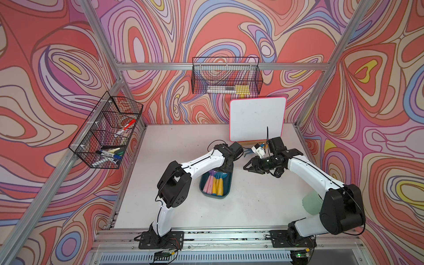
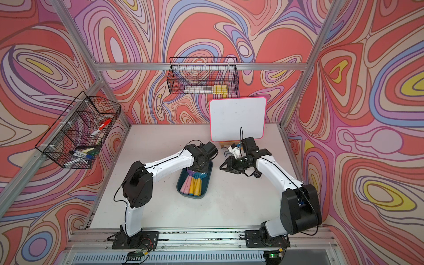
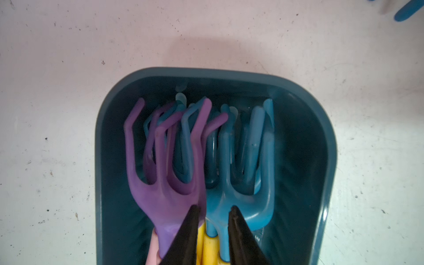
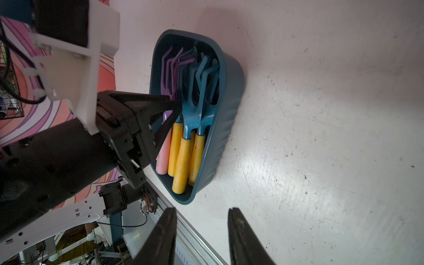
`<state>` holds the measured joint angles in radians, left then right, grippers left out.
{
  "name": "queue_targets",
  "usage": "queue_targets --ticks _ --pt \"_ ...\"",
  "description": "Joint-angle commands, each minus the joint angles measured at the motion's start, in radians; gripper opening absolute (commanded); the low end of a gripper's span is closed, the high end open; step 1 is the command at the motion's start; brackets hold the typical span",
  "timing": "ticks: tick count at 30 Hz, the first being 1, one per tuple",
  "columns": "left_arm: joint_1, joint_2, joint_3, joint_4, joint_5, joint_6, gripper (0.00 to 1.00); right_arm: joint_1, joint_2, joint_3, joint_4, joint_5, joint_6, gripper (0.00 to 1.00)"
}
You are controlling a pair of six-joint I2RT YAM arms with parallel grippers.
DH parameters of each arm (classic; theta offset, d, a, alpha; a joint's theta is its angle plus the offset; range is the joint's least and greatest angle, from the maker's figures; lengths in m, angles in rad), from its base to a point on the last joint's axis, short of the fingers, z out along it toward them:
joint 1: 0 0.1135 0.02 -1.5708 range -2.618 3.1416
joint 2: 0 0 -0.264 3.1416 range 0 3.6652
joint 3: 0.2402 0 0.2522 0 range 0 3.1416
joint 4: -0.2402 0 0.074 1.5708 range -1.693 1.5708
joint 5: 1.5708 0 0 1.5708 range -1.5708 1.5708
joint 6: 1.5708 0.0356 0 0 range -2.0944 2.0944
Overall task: Put the rake into the storage box
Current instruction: Place the rake in the storage box, then pick up the rake at the center of the board.
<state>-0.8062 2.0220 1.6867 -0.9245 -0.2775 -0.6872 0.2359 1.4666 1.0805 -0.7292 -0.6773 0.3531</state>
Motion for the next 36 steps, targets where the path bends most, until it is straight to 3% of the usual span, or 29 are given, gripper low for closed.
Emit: queue_targets --ticks 1,8,16,18,19,21,26,36 --pt "-0.001 -0.082 0.003 -0.006 -0.068 0.036 0.30 -0.017 -0.046 0.014 0.012 0.120 0.047 0.40" --pt "0.002 -0.150 -0.053 0.104 -0.135 0.093 0.34 -0.136 0.060 0.108 0.060 0.207 0.234 0.43" --pt "0.012 -0.215 -0.192 0.185 -0.113 0.059 0.35 -0.164 0.322 0.268 0.057 0.276 0.253 0.42" --pt "0.018 -0.236 -0.229 0.192 -0.117 0.049 0.35 -0.175 0.377 0.304 0.066 0.298 0.252 0.36" --pt "0.020 -0.247 -0.245 0.197 -0.118 0.046 0.35 -0.181 0.396 0.318 0.071 0.298 0.250 0.29" --pt "0.028 -0.272 -0.283 0.210 -0.118 0.046 0.35 -0.188 0.442 0.355 0.072 0.298 0.249 0.00" --pt "0.047 -0.305 -0.334 0.222 -0.120 0.038 0.29 -0.191 0.536 0.448 0.048 0.324 0.225 0.00" --pt "0.053 -0.319 -0.352 0.230 -0.114 0.025 0.32 -0.196 0.715 0.605 0.037 0.376 0.208 0.00"
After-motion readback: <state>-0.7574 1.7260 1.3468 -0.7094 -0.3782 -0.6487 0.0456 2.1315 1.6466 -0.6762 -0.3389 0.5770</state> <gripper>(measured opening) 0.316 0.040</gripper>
